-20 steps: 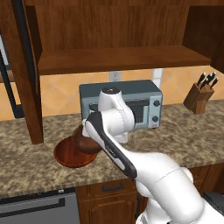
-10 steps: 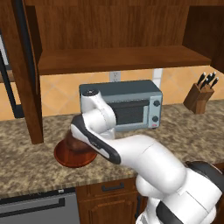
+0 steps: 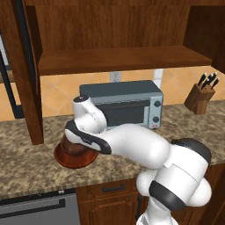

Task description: Pick up the bowls on the counter and stack them on top of one another in the open cabinet. Place the smaller bowl on top of the larger bowl.

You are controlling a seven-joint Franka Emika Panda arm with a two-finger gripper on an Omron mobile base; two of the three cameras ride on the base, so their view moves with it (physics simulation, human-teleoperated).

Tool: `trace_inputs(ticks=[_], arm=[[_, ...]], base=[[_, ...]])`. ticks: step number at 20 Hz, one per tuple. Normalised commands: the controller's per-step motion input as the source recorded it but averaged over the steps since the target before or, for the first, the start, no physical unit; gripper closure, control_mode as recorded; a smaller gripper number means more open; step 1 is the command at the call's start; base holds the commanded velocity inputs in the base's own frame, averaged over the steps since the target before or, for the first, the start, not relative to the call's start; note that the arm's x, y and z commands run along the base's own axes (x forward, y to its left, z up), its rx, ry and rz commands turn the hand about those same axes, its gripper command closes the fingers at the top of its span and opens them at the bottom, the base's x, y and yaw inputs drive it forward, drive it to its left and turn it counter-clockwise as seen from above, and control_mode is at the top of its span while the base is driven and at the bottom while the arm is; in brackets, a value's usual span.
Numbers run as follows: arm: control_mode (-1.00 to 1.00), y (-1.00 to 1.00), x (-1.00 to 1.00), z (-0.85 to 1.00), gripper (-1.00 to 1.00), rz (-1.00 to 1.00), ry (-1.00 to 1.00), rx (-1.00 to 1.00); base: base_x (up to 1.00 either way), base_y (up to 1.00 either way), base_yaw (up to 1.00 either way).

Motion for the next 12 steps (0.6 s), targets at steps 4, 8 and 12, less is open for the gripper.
trace_inputs(ticks=[4,8,12], arm=[[-1.0,0.04,0.3,-0.41,1.0,0.01,0.0,0.0],[-1.0,0.11,0.28,-0.41,1.0,0.0,0.0,0.0],[-1.0,0.13,0.23,-0.38,1.0,0.0,0.0,0.0]], base=[[0.0,0.0,0.0],[0.0,0.0,0.0],[0.0,0.0,0.0]])
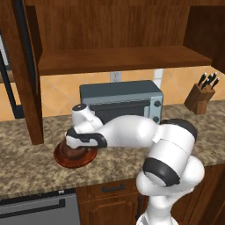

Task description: Pick up the bowls on the counter and stack them on top of one another in the open cabinet. Place the smaller bowl on top of the larger bowl.

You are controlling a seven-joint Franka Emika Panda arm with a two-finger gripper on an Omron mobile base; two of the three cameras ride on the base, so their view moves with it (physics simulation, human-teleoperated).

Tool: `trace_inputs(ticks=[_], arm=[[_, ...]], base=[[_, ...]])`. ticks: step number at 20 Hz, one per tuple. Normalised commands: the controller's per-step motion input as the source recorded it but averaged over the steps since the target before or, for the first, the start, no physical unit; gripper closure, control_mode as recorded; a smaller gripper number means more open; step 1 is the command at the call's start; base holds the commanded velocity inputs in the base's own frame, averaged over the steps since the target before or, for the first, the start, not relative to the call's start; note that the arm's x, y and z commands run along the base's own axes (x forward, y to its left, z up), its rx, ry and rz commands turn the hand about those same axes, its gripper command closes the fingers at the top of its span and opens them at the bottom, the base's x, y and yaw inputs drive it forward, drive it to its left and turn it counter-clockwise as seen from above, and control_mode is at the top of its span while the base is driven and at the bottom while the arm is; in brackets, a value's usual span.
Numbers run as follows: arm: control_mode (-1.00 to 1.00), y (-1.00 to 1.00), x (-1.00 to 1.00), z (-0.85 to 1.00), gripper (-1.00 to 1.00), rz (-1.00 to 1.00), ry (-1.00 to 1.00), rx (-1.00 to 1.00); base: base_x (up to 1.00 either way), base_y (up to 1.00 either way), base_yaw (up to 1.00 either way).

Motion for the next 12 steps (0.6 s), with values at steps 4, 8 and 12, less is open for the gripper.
trace_inputs(ticks=[4,8,12], arm=[[-1.0,0.13,0.24,-0.36,1.0,0.0,0.0,0.0],[-1.0,0.12,0.09,-0.31,-1.0,0.0,0.0,0.0],[-1.0,0.0,-0.14,-0.01,-1.0,0.0,-0.03,0.0]], base=[[0.0,0.0,0.0],[0.0,0.0,0.0],[0.0,0.0,0.0]])
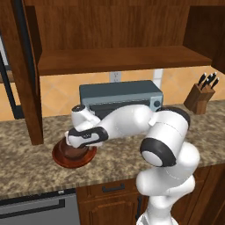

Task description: Pick up the bowls on the counter and stack them on top of one another in the open cabinet. Place the smaller bowl on top of the larger bowl.

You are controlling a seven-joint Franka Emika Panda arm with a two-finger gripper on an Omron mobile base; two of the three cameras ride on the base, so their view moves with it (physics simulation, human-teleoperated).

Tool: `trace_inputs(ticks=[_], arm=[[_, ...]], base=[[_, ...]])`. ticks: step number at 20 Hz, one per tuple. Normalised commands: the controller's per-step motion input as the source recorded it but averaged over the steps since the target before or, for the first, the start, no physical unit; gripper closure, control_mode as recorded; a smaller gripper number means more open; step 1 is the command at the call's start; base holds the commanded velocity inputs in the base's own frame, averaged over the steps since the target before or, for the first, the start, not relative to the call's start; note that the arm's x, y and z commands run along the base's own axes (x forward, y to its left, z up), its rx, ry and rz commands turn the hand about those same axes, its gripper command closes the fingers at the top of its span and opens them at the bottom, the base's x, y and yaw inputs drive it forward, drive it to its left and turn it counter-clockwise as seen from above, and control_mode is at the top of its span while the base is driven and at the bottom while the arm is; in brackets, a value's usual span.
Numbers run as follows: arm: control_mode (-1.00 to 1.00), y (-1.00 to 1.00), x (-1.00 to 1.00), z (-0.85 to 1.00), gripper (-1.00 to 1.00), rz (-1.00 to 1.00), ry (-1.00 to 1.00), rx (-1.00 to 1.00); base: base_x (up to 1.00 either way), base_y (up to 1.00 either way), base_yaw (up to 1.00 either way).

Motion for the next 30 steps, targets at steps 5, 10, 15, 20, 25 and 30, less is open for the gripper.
trace_inputs(ticks=[5,10,15,20,25,30], arm=[[-1.0,0.0,-0.17,0.24,-1.0,0.0,-0.05,0.0],[-1.0,-0.28,-0.23,0.37,-1.0,0.0,-0.02,0.09],[-1.0,-0.5,-0.32,0.36,-1.0,0.03,-0.03,0.11],[-1.0,-0.37,-0.08,0.04,-1.0,0.1,-0.04,0.06],[-1.0,-0.08,0.14,-0.04,-1.0,0.1,-0.02,0.05],[-1.0,0.0,0.3,-0.07,-1.0,0.11,0.0,0.04]], base=[[0.0,0.0,0.0],[0.0,0.0,0.0],[0.0,0.0,0.0],[0.0,0.0,0.0],[0.0,0.0,0.0],[0.0,0.0,0.0]])
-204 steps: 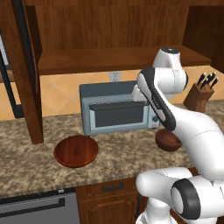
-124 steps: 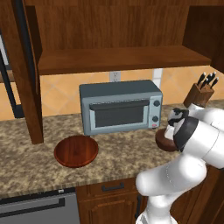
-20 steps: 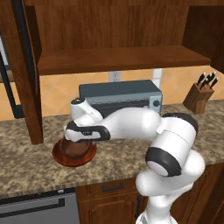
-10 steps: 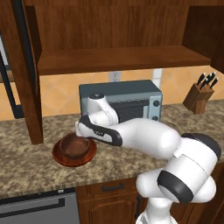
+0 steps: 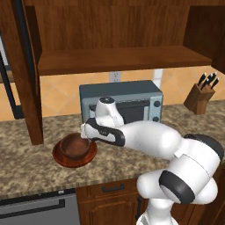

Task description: Pick up the bowls on the counter and stack them on top of one another in the open cabinet. Place the smaller bowl on top of the larger bowl.

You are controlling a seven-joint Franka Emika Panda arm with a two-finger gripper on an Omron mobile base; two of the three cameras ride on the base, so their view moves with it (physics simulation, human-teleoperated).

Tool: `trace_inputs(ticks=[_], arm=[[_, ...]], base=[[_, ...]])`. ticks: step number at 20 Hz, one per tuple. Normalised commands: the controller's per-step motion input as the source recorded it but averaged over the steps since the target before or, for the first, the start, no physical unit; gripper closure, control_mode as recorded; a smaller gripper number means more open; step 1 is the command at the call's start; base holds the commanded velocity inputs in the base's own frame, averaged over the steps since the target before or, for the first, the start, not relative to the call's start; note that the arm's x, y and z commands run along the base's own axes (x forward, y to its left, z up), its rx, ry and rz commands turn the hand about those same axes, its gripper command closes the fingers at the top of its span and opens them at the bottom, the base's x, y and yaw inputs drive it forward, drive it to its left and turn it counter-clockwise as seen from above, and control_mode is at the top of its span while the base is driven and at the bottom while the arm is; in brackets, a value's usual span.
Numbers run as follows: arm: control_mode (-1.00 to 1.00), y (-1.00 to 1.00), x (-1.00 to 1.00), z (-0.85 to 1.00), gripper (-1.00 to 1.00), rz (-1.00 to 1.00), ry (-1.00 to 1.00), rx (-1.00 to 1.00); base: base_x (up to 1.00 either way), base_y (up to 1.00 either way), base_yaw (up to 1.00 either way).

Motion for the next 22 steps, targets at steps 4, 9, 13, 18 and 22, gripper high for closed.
trace_inputs(ticks=[4,9,13,18,22], arm=[[-1.0,0.18,0.32,-0.12,-1.0,0.04,0.0,0.0],[-1.0,0.19,0.25,-0.09,-1.0,0.05,0.0,0.0],[-1.0,0.14,0.09,-0.27,-1.0,0.04,0.0,0.0],[-1.0,0.19,0.14,-0.37,-1.0,0.03,0.0,-0.01],[-1.0,0.06,0.04,-0.4,-1.0,0.01,-0.04,0.0]], base=[[0.0,0.0,0.0],[0.0,0.0,0.0],[0.0,0.0,0.0],[0.0,0.0,0.0],[0.0,0.0,0.0]])
